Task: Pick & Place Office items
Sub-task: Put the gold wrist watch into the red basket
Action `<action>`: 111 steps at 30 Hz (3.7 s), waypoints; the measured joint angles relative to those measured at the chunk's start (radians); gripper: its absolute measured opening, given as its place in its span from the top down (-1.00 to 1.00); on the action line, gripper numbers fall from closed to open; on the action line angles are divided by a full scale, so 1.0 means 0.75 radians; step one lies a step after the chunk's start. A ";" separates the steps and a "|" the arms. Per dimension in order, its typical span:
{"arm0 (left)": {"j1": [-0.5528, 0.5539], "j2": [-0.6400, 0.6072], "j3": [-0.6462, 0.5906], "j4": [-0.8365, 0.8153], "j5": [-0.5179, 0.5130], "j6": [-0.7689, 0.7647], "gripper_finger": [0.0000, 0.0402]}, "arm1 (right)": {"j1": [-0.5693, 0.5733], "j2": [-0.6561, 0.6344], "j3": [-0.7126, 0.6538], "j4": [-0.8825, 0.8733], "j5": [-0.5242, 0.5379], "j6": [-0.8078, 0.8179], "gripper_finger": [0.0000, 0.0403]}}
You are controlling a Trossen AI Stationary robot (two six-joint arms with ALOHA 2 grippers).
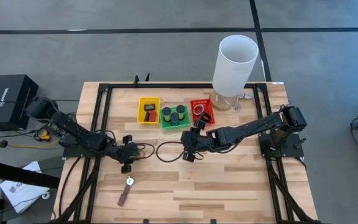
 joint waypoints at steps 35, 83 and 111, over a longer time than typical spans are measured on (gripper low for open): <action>0.080 0.009 0.006 1.240 -0.363 0.388 0.98 | 0.051 -0.004 0.000 -0.144 -0.242 -0.218 0.13; 0.265 0.585 0.698 1.281 0.147 0.590 0.97 | 0.149 -0.430 -0.908 1.619 0.097 -0.570 0.44; 0.264 0.584 0.699 1.326 0.147 0.522 0.95 | 0.051 -0.152 -0.908 2.209 -0.393 -0.302 0.44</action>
